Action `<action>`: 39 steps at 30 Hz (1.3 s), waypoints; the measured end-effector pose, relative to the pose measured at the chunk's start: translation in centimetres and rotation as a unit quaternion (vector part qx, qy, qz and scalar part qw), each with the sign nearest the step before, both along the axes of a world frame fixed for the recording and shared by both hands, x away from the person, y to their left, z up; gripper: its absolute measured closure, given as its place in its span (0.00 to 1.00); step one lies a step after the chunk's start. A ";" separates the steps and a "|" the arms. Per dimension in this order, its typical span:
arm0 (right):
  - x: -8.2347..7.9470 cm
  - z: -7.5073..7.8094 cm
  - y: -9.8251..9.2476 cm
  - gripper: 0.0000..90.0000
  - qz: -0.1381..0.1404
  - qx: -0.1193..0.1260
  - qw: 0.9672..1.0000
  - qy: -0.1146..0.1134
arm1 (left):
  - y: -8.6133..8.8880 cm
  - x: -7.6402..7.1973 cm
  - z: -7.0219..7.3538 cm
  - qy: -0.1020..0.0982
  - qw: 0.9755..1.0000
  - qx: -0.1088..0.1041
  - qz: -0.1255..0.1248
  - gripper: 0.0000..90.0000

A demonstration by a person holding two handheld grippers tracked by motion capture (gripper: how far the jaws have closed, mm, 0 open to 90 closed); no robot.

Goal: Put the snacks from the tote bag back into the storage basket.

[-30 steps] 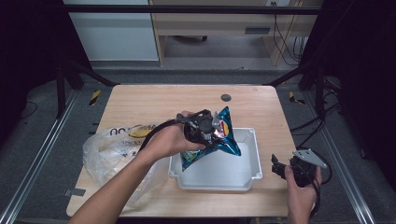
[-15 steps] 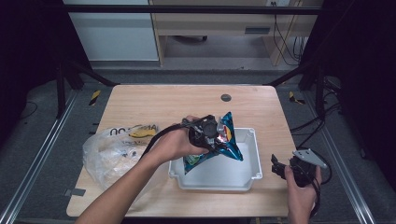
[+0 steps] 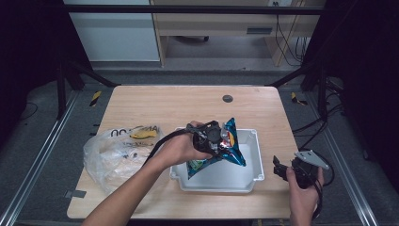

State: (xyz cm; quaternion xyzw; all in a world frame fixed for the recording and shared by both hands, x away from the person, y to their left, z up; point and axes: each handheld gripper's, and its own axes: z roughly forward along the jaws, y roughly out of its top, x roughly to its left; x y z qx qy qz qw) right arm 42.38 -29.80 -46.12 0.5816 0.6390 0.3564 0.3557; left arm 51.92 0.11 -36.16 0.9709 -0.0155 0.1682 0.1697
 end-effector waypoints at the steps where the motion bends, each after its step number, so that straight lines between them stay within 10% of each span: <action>1: 0.0 0.0 0.0 0.07 0.000 0.000 1.000 0.000 | -0.1 0.0 -0.1 0.001 1.000 0.002 -0.002 0.51; 39: 0.1 -0.1 -0.1 0.07 0.001 -0.002 1.000 0.002 | -0.5 0.6 -4.0 0.018 1.000 -0.004 -0.005 0.51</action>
